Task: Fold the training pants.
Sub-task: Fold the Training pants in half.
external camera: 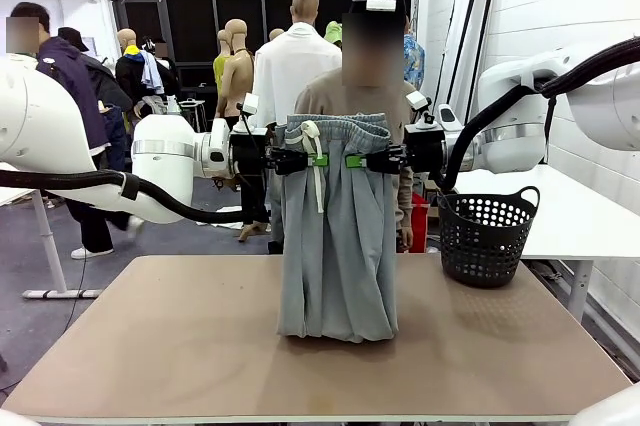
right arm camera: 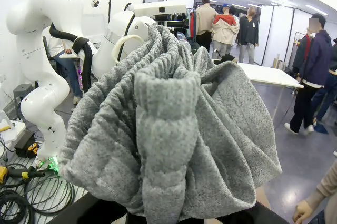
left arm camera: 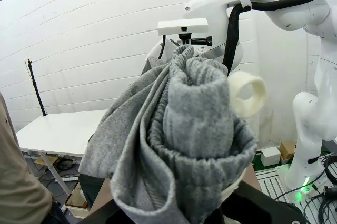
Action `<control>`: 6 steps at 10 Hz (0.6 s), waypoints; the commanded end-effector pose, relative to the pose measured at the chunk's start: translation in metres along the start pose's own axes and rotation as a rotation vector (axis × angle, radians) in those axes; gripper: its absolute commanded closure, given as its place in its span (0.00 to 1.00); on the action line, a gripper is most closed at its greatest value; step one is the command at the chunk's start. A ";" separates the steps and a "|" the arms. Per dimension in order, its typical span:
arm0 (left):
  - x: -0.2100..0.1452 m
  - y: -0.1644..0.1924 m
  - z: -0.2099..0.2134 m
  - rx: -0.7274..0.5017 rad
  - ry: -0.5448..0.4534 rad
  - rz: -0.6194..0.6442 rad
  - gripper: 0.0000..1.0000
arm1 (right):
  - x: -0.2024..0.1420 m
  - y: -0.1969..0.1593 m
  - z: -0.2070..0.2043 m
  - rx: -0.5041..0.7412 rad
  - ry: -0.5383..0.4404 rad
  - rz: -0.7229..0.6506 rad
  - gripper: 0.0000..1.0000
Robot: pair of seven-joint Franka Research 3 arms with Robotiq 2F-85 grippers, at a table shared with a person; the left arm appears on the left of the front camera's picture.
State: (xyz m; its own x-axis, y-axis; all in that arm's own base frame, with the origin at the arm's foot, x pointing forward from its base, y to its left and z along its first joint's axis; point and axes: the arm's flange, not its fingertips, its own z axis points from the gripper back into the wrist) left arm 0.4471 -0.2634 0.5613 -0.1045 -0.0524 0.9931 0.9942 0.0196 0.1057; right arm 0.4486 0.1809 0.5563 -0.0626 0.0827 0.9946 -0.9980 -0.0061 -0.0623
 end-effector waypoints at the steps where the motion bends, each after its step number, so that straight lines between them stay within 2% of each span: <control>1: 0.002 -0.001 0.000 0.000 0.002 -0.004 1.00 | 0.002 0.000 0.000 -0.002 -0.005 0.003 1.00; 6: 0.002 -0.001 0.000 0.000 0.002 -0.004 1.00 | 0.002 0.000 0.000 -0.002 -0.005 0.003 1.00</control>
State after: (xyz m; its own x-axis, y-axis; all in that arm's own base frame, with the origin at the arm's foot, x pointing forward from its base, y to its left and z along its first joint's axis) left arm 0.4471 -0.2634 0.5613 -0.1045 -0.0524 0.9931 0.9942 0.0196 0.1057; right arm 0.4486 0.1809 0.5563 -0.0626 0.0827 0.9946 -0.9980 -0.0061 -0.0623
